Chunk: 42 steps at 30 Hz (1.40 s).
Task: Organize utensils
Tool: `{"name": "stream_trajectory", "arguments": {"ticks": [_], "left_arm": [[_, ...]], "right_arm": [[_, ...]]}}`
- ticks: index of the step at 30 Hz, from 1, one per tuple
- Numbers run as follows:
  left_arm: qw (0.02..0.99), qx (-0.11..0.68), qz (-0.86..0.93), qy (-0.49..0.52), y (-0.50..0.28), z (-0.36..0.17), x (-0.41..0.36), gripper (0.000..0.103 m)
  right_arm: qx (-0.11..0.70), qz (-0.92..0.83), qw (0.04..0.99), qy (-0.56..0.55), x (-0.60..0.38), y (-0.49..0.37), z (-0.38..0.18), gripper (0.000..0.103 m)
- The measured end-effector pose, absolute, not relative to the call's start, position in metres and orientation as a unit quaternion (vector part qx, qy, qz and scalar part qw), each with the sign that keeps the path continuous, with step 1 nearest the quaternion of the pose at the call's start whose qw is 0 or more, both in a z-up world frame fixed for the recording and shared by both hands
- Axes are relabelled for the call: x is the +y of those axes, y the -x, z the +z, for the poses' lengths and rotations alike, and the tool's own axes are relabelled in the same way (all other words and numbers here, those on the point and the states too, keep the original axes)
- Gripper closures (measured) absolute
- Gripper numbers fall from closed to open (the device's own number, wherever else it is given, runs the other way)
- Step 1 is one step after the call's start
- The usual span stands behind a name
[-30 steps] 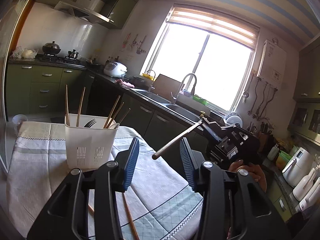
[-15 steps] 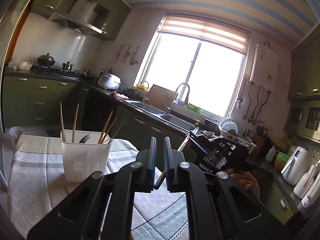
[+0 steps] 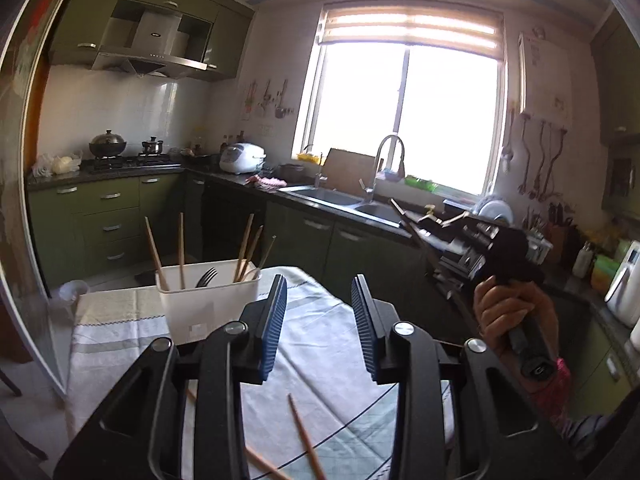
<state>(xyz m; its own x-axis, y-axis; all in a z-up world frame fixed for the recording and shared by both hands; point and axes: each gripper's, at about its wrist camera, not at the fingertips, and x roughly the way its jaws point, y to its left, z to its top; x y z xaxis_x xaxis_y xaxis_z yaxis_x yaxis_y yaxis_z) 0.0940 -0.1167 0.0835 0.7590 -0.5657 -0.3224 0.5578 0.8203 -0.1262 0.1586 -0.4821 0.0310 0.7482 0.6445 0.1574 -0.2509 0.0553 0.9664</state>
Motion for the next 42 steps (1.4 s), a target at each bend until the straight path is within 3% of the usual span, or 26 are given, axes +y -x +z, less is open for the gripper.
{"name": "stream_trajectory", "arguments": {"ticks": [4, 8, 16, 17, 18, 19, 22, 24, 29, 33, 42], "left_arm": [[0.939, 0.23, -0.257, -0.013, -0.11, 0.067, -0.104, 0.071], [0.933, 0.264, -0.243, -0.011, -0.12, 0.049, -0.093, 0.071], [0.925, 0.283, -0.251, -0.019, -0.124, 0.037, -0.089, 0.071], [0.925, 0.284, -0.251, -0.019, -0.125, 0.036, -0.089, 0.071], [0.925, 0.285, -0.252, -0.016, -0.127, 0.035, -0.089, 0.071], [0.923, 0.289, -0.254, -0.011, -0.129, 0.033, -0.088, 0.071], [0.919, 0.303, -0.253, -0.001, -0.134, 0.029, -0.089, 0.07], [0.915, 0.313, -0.252, 0.002, -0.136, 0.027, -0.09, 0.07], [0.912, 0.33, -0.245, -0.001, -0.137, 0.023, -0.094, 0.071], [0.9, 0.369, -0.233, -0.005, -0.142, 0.017, -0.096, 0.07], [0.797, 0.557, -0.138, 0.19, -0.222, -0.049, -0.119, 0.071]], "right_arm": [[0.258, 0.279, 0.773, -0.508, -0.463, -0.18, 0.027, 0.094], [0.37, 0.255, 0.781, -0.434, -0.434, -0.21, -0.011, 0.095], [0.456, 0.189, 0.762, -0.42, -0.428, -0.189, -0.08, 0.092], [0.482, 0.194, 0.753, -0.405, -0.423, -0.185, -0.088, 0.082], [0.51, 0.199, 0.744, -0.383, -0.418, -0.179, -0.094, 0.058], [0.531, 0.2, 0.743, -0.356, -0.411, -0.172, -0.1, 0.052], [0.584, 0.21, 0.742, -0.252, -0.392, -0.155, -0.101, 0.055], [0.591, 0.23, 0.751, -0.184, -0.377, -0.149, -0.09, 0.066], [0.537, 0.295, 0.79, 0.001, -0.329, -0.17, -0.046, 0.071], [0.485, 0.282, 0.806, 0.19, -0.298, -0.193, -0.042, 0.075], [0.489, 0.259, 0.817, 0.162, -0.347, -0.186, -0.043, 0.075]]}}
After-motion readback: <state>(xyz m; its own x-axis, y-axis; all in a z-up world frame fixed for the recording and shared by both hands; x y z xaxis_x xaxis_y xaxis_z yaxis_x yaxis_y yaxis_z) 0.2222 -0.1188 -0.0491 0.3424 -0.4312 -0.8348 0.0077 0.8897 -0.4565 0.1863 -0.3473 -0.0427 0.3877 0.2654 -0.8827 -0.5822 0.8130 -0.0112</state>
